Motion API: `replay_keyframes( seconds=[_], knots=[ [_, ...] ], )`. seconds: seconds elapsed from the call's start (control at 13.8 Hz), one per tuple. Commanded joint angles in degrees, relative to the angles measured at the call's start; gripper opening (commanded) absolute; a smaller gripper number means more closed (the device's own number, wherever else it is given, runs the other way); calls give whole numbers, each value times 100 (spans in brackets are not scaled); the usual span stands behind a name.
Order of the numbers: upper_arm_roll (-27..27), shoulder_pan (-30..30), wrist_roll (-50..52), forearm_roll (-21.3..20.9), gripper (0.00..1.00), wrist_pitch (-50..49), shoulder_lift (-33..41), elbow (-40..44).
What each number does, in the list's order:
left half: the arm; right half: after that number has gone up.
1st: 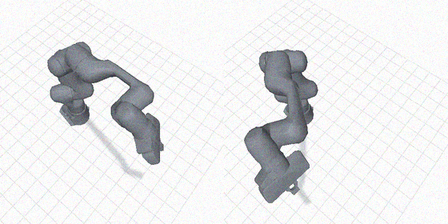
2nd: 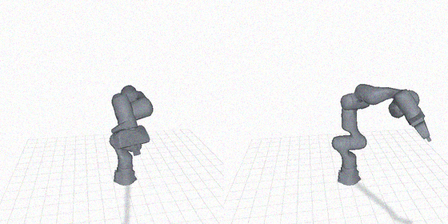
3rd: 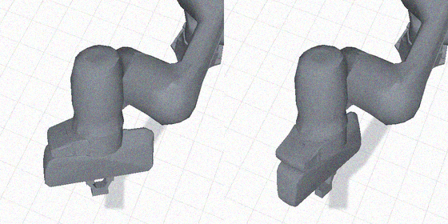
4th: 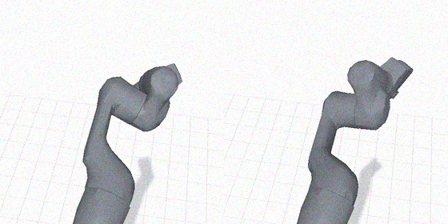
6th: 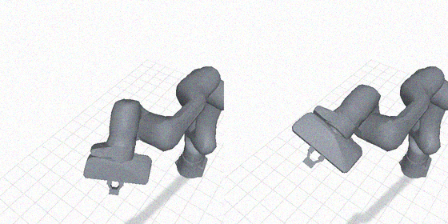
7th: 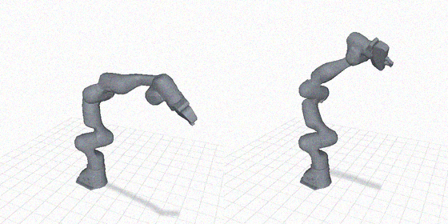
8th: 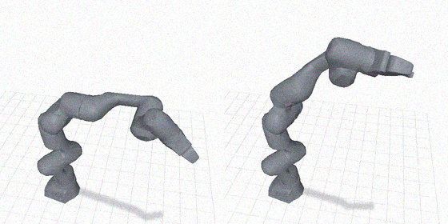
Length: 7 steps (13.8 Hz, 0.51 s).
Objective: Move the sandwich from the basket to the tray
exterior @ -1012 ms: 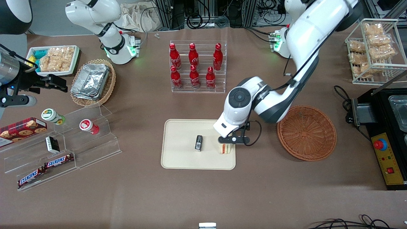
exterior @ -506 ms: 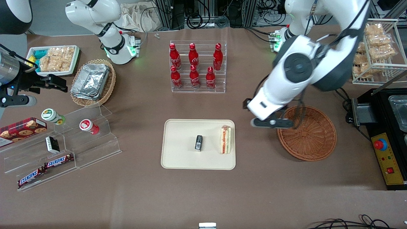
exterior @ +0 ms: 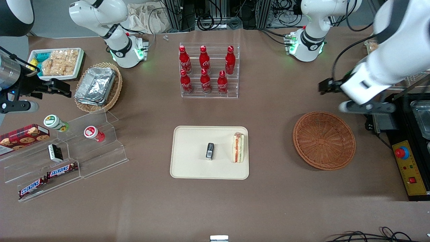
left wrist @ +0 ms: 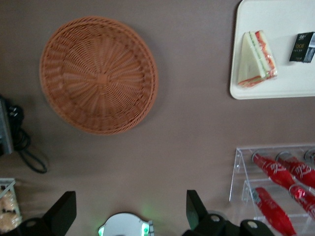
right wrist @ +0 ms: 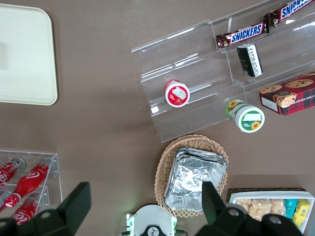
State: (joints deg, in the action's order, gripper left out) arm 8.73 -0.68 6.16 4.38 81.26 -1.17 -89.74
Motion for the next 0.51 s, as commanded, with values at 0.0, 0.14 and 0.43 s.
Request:
replay_keyframes(
  seconds=[0.0,0.14,0.43],
  knots=[
    [-328,-213,-168,37,100,-119,582,-455],
    [-319,-248,-177,-86,100,-84,584,-439],
    [-319,-512,-98,-394,100,-40,110,148]
  ],
)
